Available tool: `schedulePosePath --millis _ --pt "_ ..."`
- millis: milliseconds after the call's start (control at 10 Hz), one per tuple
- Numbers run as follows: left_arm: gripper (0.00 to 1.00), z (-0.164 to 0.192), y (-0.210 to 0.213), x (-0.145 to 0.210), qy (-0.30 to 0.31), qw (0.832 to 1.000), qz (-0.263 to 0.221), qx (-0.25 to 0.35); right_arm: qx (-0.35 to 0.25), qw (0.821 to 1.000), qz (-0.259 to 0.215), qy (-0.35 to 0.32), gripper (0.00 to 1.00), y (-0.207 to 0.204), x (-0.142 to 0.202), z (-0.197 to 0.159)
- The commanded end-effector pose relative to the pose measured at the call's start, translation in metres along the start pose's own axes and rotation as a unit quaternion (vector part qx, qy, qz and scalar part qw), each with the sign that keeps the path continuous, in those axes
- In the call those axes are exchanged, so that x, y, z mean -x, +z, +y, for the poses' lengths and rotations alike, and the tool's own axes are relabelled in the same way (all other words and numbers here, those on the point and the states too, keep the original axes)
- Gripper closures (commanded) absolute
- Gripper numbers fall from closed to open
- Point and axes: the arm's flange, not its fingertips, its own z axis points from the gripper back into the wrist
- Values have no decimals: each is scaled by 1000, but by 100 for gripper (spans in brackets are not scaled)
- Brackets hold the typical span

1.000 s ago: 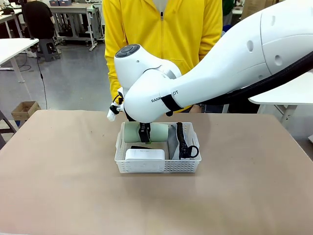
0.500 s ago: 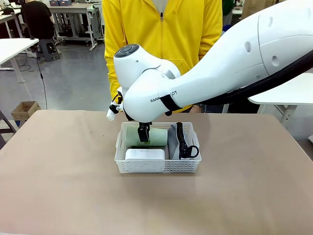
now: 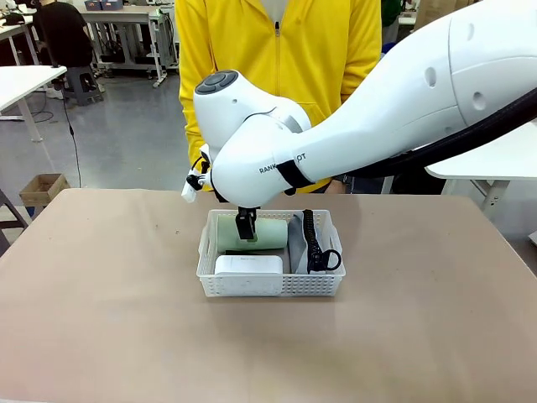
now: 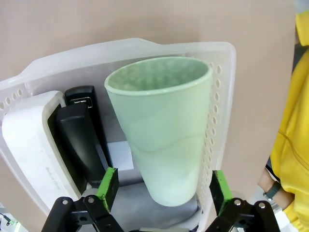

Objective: Efficiently arrange items inside the basket to fit them all.
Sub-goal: Pick up the Reusable plastic cup and place it inside the Organizing basket.

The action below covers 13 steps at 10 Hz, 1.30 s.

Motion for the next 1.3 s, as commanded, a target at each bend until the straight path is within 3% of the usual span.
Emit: schedulePosePath --millis 0,300,500,700,900,1100,1200 --pt "0 -4 -1 0 0 1000 -7 7 1 999 -23 -42 0 18 42 6" --pt "0 -4 -1 0 0 1000 -7 7 -102 983 -72 -133 0 60 148 7" --pt "0 -4 -1 0 0 1000 -7 7 -184 953 -114 -210 0 76 230 9" --pt "0 -4 -1 0 0 1000 -7 7 -244 904 -131 -325 0 68 316 11" --pt "0 -4 -1 0 0 1000 -7 7 -318 857 -196 -354 0 45 390 19" --pt "0 -4 -1 0 0 1000 -7 7 -404 785 -282 -376 0 11 465 40" --pt "0 -4 -1 0 0 1000 -7 7 -441 730 -294 -431 0 -11 493 52"
